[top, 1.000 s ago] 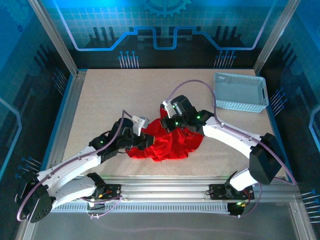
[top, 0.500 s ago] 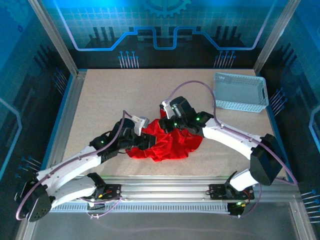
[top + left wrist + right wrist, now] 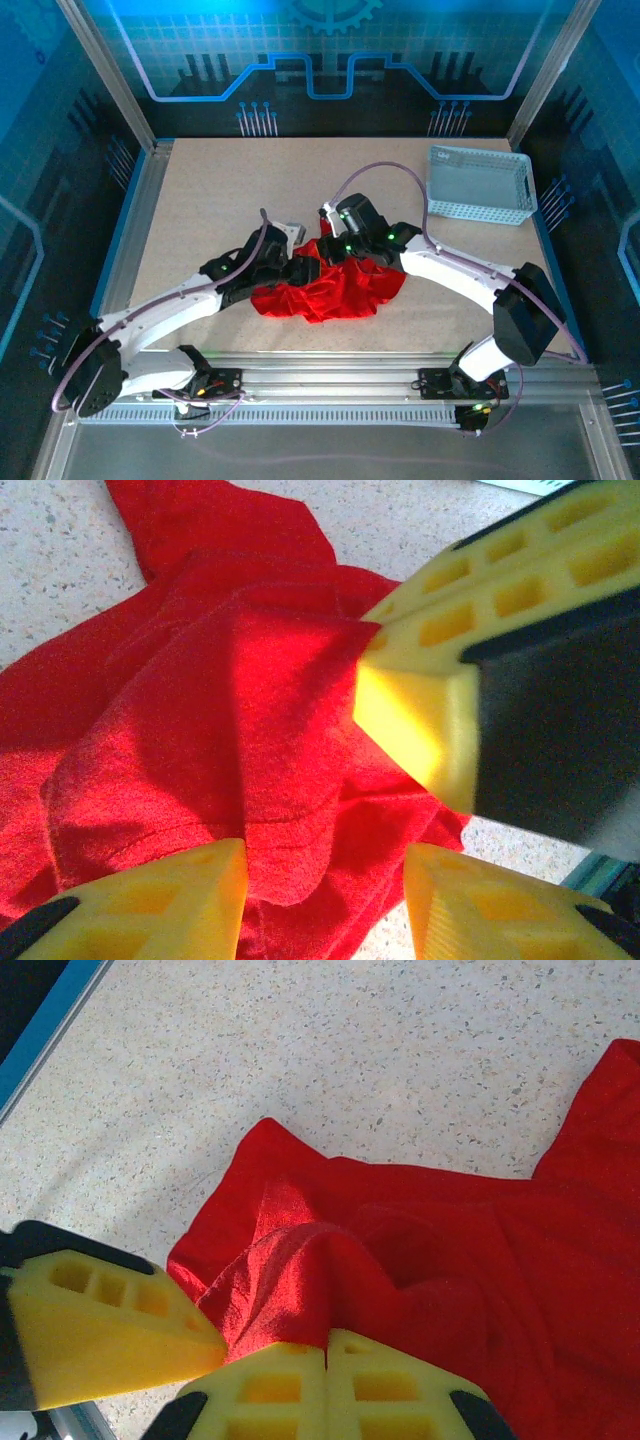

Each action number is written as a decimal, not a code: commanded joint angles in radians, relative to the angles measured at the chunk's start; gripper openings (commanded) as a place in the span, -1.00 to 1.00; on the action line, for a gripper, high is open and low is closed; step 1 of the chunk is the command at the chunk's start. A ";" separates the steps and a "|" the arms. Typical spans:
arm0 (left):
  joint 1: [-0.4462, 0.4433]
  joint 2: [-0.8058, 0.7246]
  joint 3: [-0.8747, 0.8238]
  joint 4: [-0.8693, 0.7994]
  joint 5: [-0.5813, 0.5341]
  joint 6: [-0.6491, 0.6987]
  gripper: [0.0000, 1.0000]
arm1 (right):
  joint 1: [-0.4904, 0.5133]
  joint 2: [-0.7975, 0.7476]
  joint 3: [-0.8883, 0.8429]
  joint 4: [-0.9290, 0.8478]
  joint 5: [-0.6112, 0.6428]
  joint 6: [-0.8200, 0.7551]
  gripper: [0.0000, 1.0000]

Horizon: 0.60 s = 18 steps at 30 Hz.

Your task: Fold the inside-out t-shirt

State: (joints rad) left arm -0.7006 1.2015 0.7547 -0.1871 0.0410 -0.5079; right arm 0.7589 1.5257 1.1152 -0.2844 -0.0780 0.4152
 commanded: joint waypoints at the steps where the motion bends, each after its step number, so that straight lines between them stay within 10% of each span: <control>1: 0.000 0.038 0.048 -0.046 0.000 -0.042 -0.09 | -0.001 0.002 0.031 -0.002 0.022 0.014 -1.00; 18: -0.015 0.008 -0.009 -0.040 0.063 -0.124 -0.14 | -0.013 0.008 0.047 -0.012 0.033 0.009 -1.00</control>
State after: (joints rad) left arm -0.7063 1.2354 0.7677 -0.2047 0.0872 -0.5941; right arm 0.7528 1.5284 1.1278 -0.2874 -0.0589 0.4191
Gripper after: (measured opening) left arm 0.430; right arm 0.063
